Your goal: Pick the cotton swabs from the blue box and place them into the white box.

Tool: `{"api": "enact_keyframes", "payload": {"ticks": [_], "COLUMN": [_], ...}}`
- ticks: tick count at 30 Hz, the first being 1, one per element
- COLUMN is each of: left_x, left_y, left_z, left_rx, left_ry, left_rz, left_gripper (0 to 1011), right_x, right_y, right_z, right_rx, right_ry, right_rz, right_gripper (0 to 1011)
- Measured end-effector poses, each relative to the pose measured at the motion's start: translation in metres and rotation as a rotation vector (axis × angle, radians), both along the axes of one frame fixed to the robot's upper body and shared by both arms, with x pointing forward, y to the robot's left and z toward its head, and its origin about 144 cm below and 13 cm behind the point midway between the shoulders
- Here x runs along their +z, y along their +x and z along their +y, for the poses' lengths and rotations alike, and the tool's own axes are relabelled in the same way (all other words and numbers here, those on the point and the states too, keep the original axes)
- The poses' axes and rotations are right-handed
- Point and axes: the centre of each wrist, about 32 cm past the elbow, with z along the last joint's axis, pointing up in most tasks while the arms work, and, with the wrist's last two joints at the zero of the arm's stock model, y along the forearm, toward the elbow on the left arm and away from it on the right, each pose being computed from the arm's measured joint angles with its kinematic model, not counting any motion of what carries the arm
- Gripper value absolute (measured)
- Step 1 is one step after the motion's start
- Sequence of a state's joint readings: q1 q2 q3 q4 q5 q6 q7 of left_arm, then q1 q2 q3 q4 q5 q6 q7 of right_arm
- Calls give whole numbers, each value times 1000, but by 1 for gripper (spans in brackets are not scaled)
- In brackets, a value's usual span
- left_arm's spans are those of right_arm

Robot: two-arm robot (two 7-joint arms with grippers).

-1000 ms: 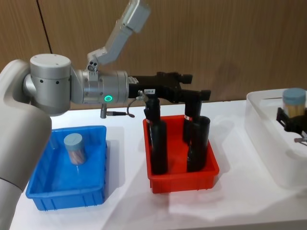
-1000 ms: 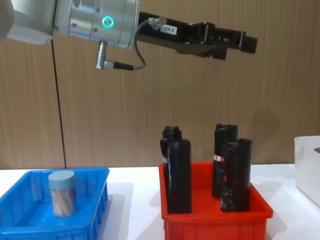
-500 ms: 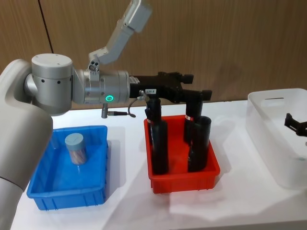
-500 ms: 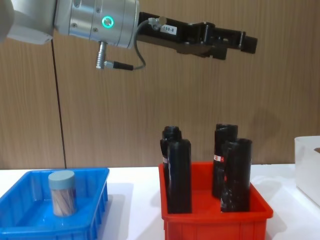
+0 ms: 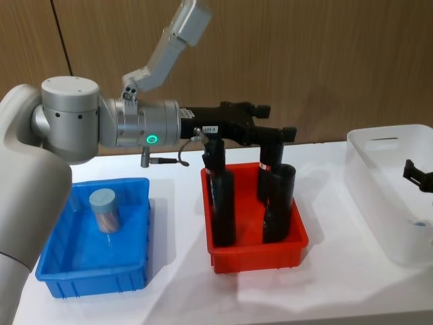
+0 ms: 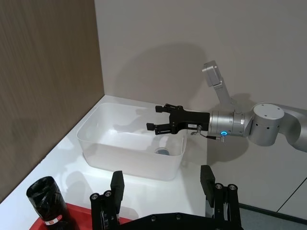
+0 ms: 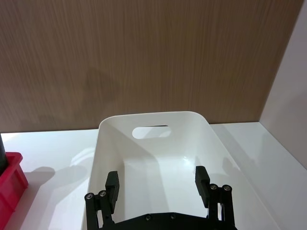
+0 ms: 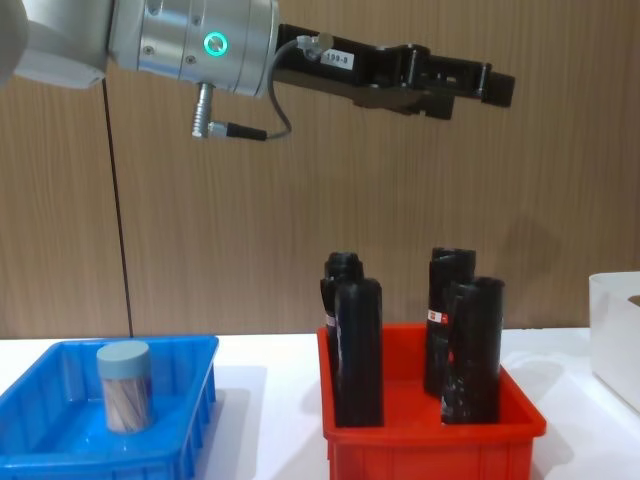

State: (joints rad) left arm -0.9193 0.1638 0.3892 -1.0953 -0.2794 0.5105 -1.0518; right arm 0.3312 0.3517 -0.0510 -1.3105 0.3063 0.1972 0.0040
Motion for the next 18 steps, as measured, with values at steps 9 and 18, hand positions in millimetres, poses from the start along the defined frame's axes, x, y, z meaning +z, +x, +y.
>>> {"api": "enact_keyframes", "payload": {"ticks": [9,18], "left_x": [0,0], "left_y": [0,0], "left_z": [0,0], "left_rx": [0,0], "left_ry": [0,0], "left_rz": [0,0], "left_gripper": [1004,1004], "right_x": [0,1], "right_y": [-2,-2], "right_z": [0,0], "right_rx": [4,6], "right_ry": [-2,-4], "right_rz": [-8,-13], "right_gripper": [1001,1002]}}
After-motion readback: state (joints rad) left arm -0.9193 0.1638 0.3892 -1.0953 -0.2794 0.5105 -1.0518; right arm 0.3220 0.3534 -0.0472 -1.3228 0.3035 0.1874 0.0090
